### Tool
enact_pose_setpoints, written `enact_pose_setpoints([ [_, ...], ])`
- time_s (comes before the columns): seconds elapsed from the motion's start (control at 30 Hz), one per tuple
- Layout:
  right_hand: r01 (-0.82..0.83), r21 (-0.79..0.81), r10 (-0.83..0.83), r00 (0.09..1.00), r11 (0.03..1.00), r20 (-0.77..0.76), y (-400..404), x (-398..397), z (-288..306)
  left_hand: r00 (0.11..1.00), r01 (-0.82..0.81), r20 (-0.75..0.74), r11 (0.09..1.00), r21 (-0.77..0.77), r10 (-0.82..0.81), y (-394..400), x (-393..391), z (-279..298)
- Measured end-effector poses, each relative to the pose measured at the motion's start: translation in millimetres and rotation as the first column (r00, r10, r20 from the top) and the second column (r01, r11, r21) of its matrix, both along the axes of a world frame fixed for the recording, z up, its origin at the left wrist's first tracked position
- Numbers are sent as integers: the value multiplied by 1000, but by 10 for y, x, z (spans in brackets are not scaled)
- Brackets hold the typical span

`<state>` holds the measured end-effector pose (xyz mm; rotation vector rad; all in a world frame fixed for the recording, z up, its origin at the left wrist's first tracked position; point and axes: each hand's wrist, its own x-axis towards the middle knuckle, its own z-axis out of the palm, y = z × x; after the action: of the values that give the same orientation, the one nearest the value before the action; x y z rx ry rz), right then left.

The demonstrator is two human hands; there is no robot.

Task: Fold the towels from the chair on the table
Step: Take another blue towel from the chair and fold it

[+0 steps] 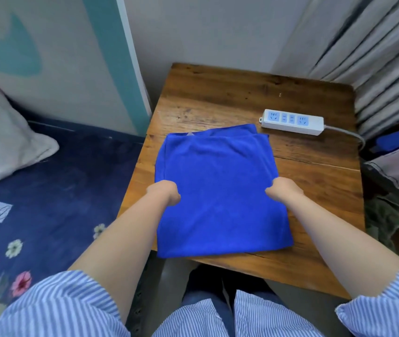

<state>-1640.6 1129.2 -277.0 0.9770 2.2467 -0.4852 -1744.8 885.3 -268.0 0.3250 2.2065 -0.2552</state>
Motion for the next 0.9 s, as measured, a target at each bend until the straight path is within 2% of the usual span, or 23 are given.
enact_pose_setpoints([
  [0.13, -84, 7, 84, 990, 996, -112, -76, -300, 30, 997, 43, -73, 998, 50, -39, 135, -151, -18],
  [0.3, -172, 57, 180, 956, 984, -231, -61, -636, -35, 958, 112, -277, 985, 134, -71, 317, -372, -127],
  [0.43, -304, 131, 329, 906, 944, -265, 54, -969, -196, 951, 122, -300, 981, 150, -72, 492, -616, -315],
  [0.57, -342, 197, 391, 862, 919, -324, 252, -1293, -349, 926, 135, -373, 971, 198, -53, 713, -854, -480],
  [0.7, -359, 252, 428, 844, 899, -324, 439, -1515, -540, 889, 162, -456, 962, 222, -45, 894, -1092, -627],
  [0.8, -376, 223, 427, 866, 899, -260, 494, -1605, -668, 867, 185, -494, 963, 197, -66, 914, -1193, -786],
  [0.9, -396, 250, 454, 856, 884, -249, 488, -1653, -757, 854, 149, -519, 969, 197, -26, 867, -1243, -932],
])
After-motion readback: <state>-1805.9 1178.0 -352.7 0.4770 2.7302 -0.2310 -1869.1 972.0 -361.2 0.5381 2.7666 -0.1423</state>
